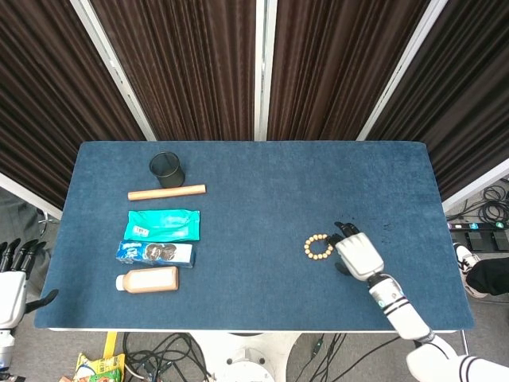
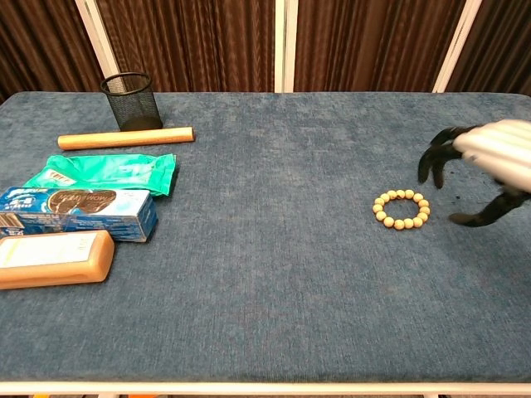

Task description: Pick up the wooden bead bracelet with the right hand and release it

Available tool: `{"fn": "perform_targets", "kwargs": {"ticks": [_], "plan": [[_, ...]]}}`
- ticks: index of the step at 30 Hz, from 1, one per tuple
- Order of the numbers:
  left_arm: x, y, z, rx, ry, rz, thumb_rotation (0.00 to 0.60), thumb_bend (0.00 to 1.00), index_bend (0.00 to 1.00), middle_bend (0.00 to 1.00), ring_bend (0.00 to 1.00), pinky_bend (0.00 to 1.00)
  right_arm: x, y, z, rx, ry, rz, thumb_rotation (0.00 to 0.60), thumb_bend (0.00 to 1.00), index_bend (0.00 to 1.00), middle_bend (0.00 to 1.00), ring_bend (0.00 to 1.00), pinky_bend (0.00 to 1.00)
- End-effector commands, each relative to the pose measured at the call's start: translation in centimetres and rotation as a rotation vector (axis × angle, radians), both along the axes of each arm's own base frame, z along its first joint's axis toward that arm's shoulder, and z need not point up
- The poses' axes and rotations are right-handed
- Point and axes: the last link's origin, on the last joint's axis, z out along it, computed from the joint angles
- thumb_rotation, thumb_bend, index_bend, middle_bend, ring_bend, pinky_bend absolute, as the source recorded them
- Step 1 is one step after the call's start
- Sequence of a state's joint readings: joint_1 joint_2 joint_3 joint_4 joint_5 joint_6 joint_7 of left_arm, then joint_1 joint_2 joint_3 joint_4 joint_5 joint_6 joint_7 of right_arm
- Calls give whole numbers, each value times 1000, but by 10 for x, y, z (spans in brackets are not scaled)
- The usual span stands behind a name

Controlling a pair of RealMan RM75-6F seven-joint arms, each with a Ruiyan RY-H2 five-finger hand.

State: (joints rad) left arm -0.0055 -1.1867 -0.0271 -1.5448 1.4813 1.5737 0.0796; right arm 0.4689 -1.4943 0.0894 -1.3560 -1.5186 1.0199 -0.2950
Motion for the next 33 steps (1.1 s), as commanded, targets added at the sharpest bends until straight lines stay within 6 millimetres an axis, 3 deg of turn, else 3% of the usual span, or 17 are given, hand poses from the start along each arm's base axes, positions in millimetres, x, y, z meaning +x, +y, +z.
{"fn": "perform_targets", "kwargs": {"ticks": [1, 12, 22, 28, 33], "plan": [[0, 0, 0, -2, 0, 0, 600, 41, 163, 136, 34, 10, 3, -5, -26, -5, 60, 53, 600, 148, 431, 441, 155, 220], [-3, 2, 0, -10, -7, 3, 600, 41, 163, 136, 34, 10, -2, -8, -53, -15, 76, 90, 600, 177, 471, 448, 155, 220], [-7, 0, -2, -13, -23, 12, 600, 41, 163, 136, 34, 10, -6, -12, -57, -31, 113, 100, 600, 217, 471, 449, 155, 220], [-9, -2, -3, -12, -31, 9, 600, 41, 165, 137, 34, 10, -11, -8, -59, -27, 135, 109, 600, 311, 484, 450, 166, 220], [-10, -2, -3, -11, -35, 3, 600, 40, 168, 136, 34, 9, -14, -8, -58, -50, 109, 99, 600, 408, 579, 453, 205, 231]]}}
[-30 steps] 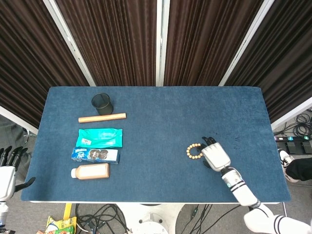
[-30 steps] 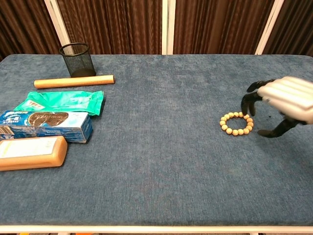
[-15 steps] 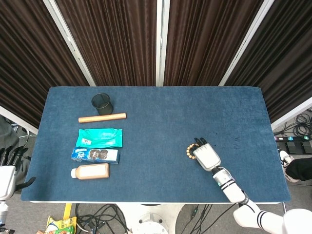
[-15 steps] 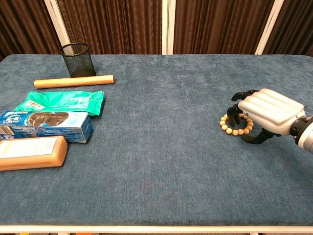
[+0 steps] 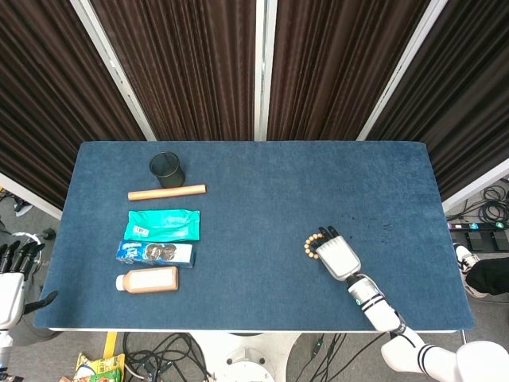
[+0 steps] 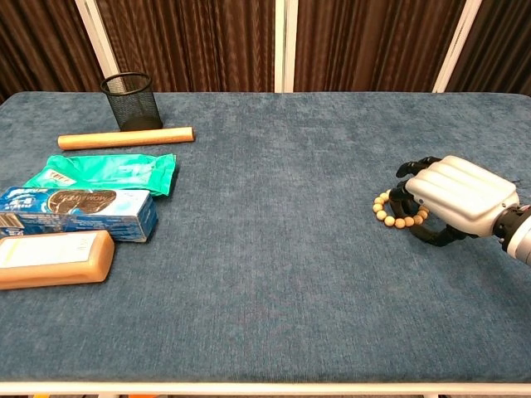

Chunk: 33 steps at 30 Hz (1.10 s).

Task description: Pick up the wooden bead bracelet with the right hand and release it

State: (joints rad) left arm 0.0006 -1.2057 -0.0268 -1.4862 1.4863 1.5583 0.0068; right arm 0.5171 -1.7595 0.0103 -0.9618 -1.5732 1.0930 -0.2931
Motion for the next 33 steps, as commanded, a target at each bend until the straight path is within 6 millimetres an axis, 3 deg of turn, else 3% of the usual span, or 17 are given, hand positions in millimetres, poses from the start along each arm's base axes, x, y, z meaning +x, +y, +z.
{"fn": "perform_targets", "kwargs": {"ticks": [1, 8, 15, 21, 27, 33], "plan": [[0, 0, -1, -1, -2, -4, 600, 40, 168, 136, 34, 10, -1, -1, 2, -16, -41, -21, 600, 433, 600, 453, 217, 236], [1, 1, -1, 1, -6, -18, 600, 40, 170, 136, 34, 9, 1, -11, 19, 24, -388, -268, 600, 537, 634, 461, 237, 239], [3, 1, -2, -5, -5, -27, 600, 39, 170, 136, 34, 10, 21, -25, 60, 192, -1045, -664, 600, 572, 638, 471, 238, 237], [8, 2, -1, -8, 0, -41, 600, 38, 170, 136, 33, 10, 34, -24, 85, 387, -1508, -932, 600, 606, 640, 471, 238, 201], [11, 4, -1, -17, 9, -48, 600, 38, 171, 136, 34, 10, 37, -16, 84, 554, -1835, -1149, 600, 607, 638, 469, 236, 160], [14, 5, -1, -24, 14, -53, 600, 38, 172, 137, 34, 10, 37, -11, 78, 719, -1956, -1233, 600, 607, 600, 468, 231, 103]]}}
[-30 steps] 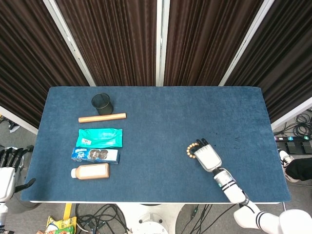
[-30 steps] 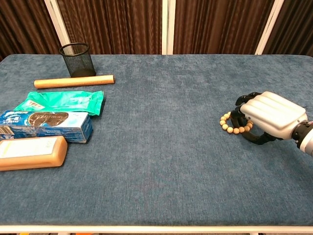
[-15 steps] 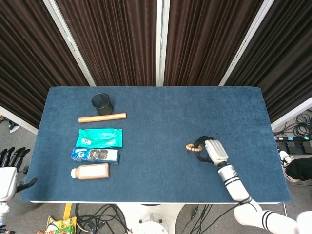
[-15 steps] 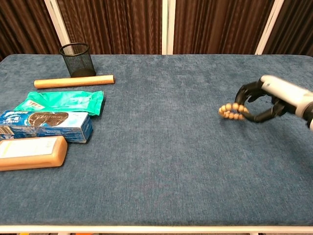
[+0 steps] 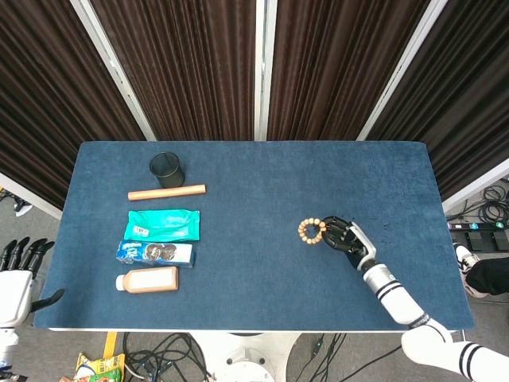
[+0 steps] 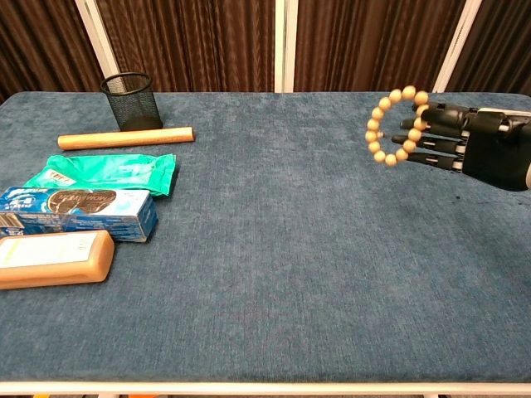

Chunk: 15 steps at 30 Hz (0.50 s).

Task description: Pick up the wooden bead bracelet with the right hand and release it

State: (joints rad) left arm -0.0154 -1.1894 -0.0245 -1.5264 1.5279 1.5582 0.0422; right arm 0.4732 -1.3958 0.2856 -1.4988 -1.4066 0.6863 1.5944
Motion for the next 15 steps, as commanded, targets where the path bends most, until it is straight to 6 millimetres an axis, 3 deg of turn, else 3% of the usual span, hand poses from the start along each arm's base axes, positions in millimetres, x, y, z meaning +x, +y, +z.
{"fn": "perform_targets", "kwargs": {"ticks": [1, 4, 12, 15], "plan": [[1, 0, 0, -3, 2, 0, 600, 38, 173, 137, 34, 10, 5, 8, 4, 158, -230, -30, 600, 608, 594, 468, 228, 97], [1, -1, 0, -7, 4, 3, 600, 38, 173, 136, 34, 10, 5, 8, 2, 200, -297, -11, 600, 593, 568, 468, 222, 88], [3, 1, -1, -21, 8, 4, 600, 38, 176, 136, 34, 10, 6, 2, -8, 258, -344, 59, 596, 373, 491, 468, 207, 55], [4, 2, -1, -24, 14, 1, 600, 38, 180, 136, 34, 10, 8, 1, -11, 227, -334, 106, 497, 297, 465, 470, 194, 32]]}}
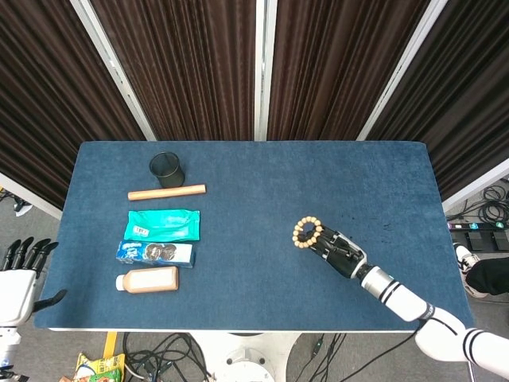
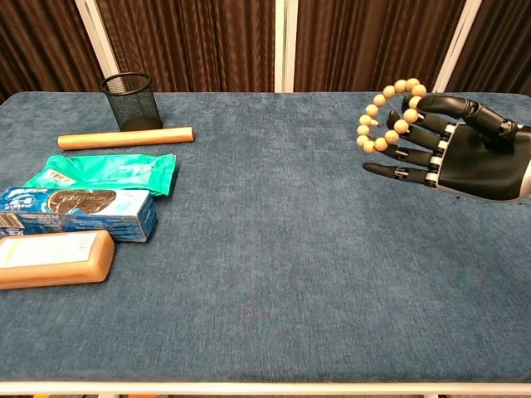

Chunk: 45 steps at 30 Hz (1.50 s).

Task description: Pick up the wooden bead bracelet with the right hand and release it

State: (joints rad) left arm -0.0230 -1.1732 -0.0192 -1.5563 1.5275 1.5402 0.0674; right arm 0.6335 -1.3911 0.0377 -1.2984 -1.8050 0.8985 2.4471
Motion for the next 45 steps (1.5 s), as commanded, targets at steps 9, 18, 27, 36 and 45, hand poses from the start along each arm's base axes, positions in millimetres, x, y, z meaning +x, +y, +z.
{"fn": "perform_targets", "kwargs": {"ticks": [9, 18, 27, 36, 45], "plan": [[0, 2, -2, -5, 3, 2, 600, 38, 195, 136, 34, 10, 11, -1, -17, -112, 56, 118, 338, 0, 438, 494, 186, 14], [-1, 4, -4, -7, 7, 5, 600, 38, 199, 136, 34, 10, 22, -4, -28, -256, 207, 166, 338, 333, 478, 571, 243, 14], [-3, 4, -6, -10, 3, 11, 600, 38, 199, 136, 34, 10, 26, 1, -35, -305, 287, 170, 339, 530, 487, 595, 263, 14], [-5, 5, -6, -10, 1, 17, 600, 39, 199, 136, 34, 10, 27, -2, -39, -305, 326, 163, 340, 629, 493, 572, 263, 14], [-7, 6, -6, -11, 0, 23, 600, 39, 199, 136, 34, 10, 28, -8, -44, -301, 354, 160, 338, 628, 437, 557, 263, 14]]}}
